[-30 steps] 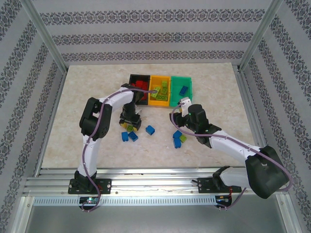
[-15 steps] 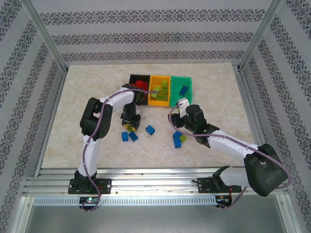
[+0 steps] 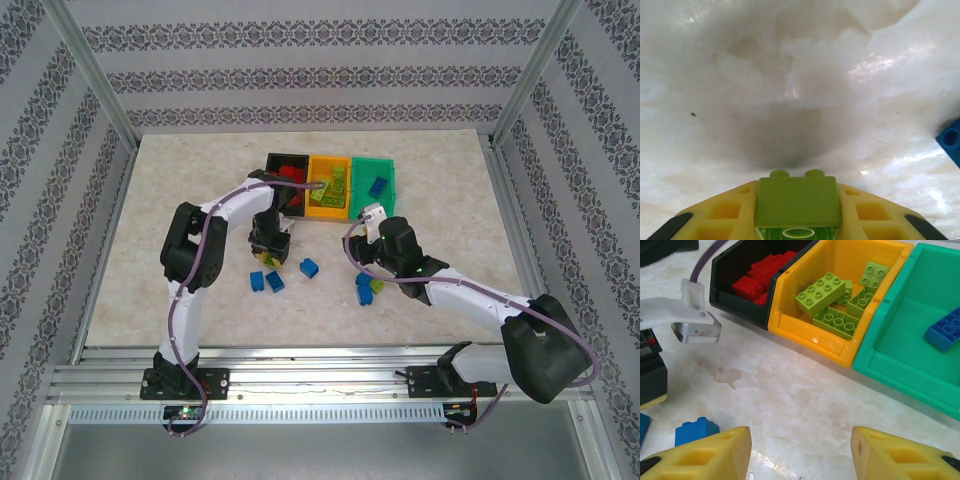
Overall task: Sort the legos into containers by color
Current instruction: Pick up the lego from the center of the table, then place the lego in the container.
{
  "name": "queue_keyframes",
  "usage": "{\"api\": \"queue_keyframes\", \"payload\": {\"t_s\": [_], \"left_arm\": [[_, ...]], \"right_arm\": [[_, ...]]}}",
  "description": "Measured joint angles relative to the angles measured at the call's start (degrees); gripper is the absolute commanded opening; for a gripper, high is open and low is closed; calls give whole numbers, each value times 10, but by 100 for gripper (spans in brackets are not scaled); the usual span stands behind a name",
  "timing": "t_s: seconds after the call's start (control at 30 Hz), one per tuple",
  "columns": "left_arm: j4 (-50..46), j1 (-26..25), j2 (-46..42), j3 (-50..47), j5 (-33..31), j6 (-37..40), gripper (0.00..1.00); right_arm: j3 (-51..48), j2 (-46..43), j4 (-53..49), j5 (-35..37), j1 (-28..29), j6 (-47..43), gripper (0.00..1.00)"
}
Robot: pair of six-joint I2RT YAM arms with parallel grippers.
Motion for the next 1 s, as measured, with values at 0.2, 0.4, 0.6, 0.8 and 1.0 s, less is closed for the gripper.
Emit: {"api": "queue_keyframes", "payload": {"t_s": [0.2, 0.4, 0.6, 0.8, 1.0], "left_arm": [[20, 0, -31, 0, 1, 4, 20], [38, 0, -38, 0, 0, 7, 13], [75, 0, -73, -24, 3, 6, 15], [109, 0, -116, -27, 36, -28, 17], [180, 0, -100, -12, 87, -94, 20]], "right_arm": [[0, -10, 0, 2, 0, 0, 56], [0, -18, 2, 7, 0, 0, 56], [0, -24, 1, 16, 0, -2, 56], [-7, -45, 1, 19, -25, -2, 56], [-21, -66, 2, 19, -49, 5, 57]]}}
